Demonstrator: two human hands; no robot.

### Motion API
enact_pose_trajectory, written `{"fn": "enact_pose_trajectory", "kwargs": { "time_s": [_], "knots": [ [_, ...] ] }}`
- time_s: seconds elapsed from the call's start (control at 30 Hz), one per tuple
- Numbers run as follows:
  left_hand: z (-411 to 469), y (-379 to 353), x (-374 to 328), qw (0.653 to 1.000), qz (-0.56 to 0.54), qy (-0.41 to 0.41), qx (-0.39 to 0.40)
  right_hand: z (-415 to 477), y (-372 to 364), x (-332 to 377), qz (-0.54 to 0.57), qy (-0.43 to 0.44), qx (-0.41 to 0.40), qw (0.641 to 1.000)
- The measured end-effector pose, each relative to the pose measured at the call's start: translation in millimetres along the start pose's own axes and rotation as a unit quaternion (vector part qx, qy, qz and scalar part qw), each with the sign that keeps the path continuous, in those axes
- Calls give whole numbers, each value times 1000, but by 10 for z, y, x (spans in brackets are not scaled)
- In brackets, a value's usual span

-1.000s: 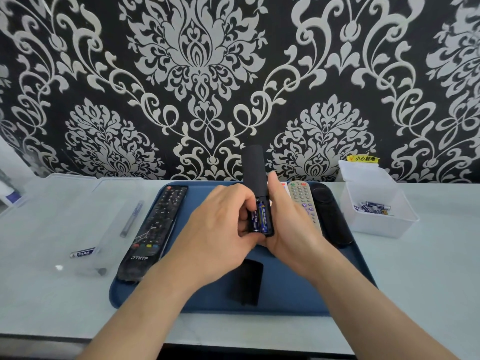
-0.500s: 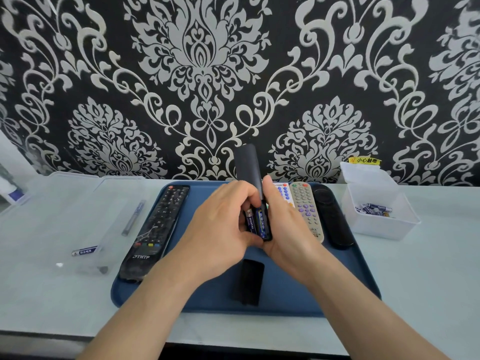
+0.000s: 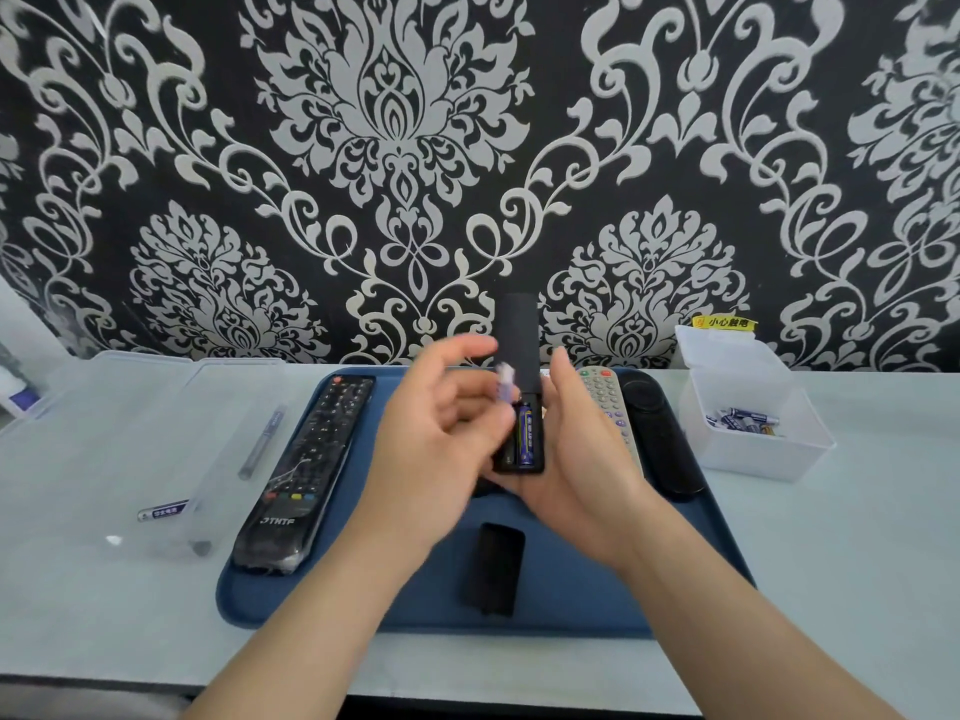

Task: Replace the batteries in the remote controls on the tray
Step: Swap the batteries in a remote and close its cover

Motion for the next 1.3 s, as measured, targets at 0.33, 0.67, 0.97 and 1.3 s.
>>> {"fn": "enact_pose_trajectory", "kwargs": {
  "time_s": [0.33, 0.67, 0.97, 1.3],
  "knots": [
    [-24, -29, -40, 946, 308, -90, 52, 51, 80, 31, -11, -14, -9, 1000],
    [-95, -270, -136, 849, 480, -194, 107, 74, 110, -28, -71, -33, -11, 997],
    [-59, -221, -96, 853, 476, -182, 111, 67, 99, -35, -87, -34, 0, 996],
    [-47, -204, -91, 838, 506, -186, 86, 36, 97, -46, -153, -13, -7, 988]
  ]
}}
Point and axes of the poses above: each hand's wrist, its own z-axis towards the middle knuckle, its own y-axis out of the back of the hand, x = y × z, the point moved 9 cm from there along z, towards the middle knuckle, and after that the axes turned 5 degrees about z, right-handed, at the moved point
